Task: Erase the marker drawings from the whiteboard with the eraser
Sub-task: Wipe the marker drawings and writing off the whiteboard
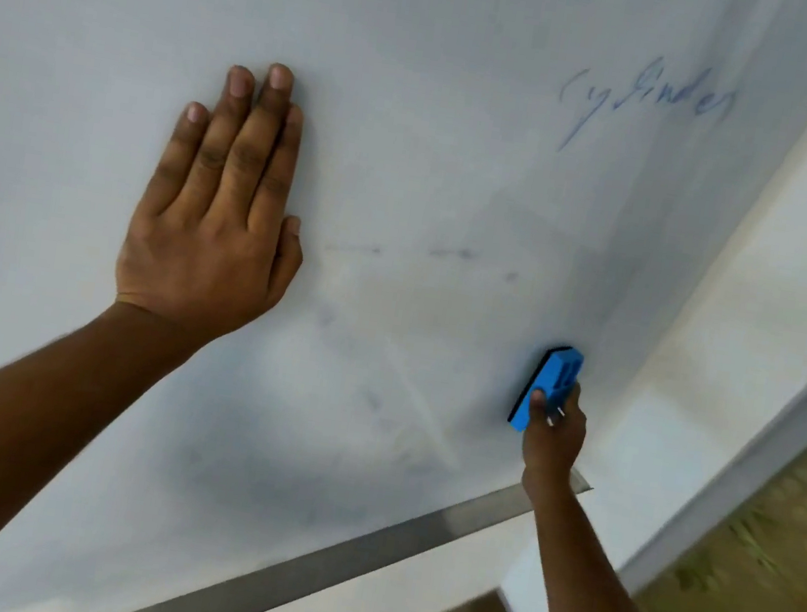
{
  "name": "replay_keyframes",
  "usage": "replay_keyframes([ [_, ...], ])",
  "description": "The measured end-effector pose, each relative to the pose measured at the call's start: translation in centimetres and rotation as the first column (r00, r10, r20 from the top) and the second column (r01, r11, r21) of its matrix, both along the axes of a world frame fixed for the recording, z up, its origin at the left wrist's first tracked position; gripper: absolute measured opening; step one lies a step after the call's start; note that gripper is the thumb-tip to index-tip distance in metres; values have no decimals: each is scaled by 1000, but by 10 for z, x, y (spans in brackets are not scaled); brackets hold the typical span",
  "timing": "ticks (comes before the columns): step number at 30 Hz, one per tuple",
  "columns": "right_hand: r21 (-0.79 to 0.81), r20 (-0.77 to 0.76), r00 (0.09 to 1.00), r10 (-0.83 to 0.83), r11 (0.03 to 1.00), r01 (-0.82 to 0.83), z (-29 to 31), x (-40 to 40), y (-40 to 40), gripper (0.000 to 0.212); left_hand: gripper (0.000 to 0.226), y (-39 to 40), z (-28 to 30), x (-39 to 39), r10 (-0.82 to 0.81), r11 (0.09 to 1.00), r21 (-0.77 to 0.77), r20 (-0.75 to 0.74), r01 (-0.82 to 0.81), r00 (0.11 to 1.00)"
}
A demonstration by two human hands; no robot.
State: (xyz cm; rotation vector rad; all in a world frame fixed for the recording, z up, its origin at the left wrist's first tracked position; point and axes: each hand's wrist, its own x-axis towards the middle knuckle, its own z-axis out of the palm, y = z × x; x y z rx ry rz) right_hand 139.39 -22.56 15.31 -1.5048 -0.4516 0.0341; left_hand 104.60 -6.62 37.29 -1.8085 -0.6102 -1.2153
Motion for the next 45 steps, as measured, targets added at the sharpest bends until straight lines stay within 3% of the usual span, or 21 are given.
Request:
replay_keyframes([
  [3, 54, -78, 996, -31, 998, 36, 1, -23, 9, 62, 71, 0, 1, 2, 7, 1000, 14, 7, -7, 1000],
  [5, 12, 66, 993, -94, 996, 94, -15, -93, 22, 63, 71, 1, 1, 2, 14, 1000, 13, 10, -14, 1000],
  [7, -16, 222, 975, 14, 1000, -10, -44, -183, 29, 59, 71, 1, 0, 1, 13, 1000, 9, 7, -13, 1000],
  [9, -118, 278, 941, 195, 979, -168, -65, -249, 25, 55, 70, 0, 1, 0, -1, 1000, 9, 1, 1, 1000],
  [12, -174, 351, 887, 299, 952, -252, -72, -238, 19, 55, 69, -1, 2, -3, -16, 1000, 12, -6, 16, 1000],
  [14, -134, 255, 949, 186, 979, -156, -69, -187, 14, 48, 69, -1, 1, -5, -7, 1000, 17, -17, 7, 1000],
  [16, -118, 36, 997, 69, 991, -64, -60, -122, 5, 49, 69, -2, 0, -5, 14, 999, 29, -10, -14, 1000],
  [21, -116, -294, 955, 40, 990, -78, -66, -30, -21, 62, 68, -3, -2, -1, 48, 998, 39, -7, -48, 999],
  [28, -134, -361, 933, 11, 989, -64, -99, -160, 15, 60, 69, -2, -2, 2, 73, 996, 57, -1, -73, 997],
  [34, 112, -451, 890, 66, 994, -17, -61, -233, 36, 56, 68, -4, -1, -2, 42, 999, 24, -24, -41, 999],
  [37, 209, -312, 939, 143, 975, -79, -25, -248, 39, 55, 65, -3, 0, -6, -38, 999, -6, -56, 38, 998],
  [40, 159, 73, 979, 193, 966, -202, 3, -270, 40, 63, 65, -4, -10, -27, -82, 994, -78, -82, 76, 993],
  [42, -4, 380, 900, 216, 973, -232, 0, -289, 40, 56, 66, -4, -22, -54, -74, 991, -117, -73, 65, 995],
  [44, -186, 615, 729, 301, 953, -237, -31, -306, 41, 48, 68, 0, -35, -86, -66, 988, -143, -62, 57, 996],
  [45, -294, 661, 652, 371, 928, -231, -51, -314, 38, 45, 70, 3, -39, -101, -64, 987, -149, -62, 55, 996],
])
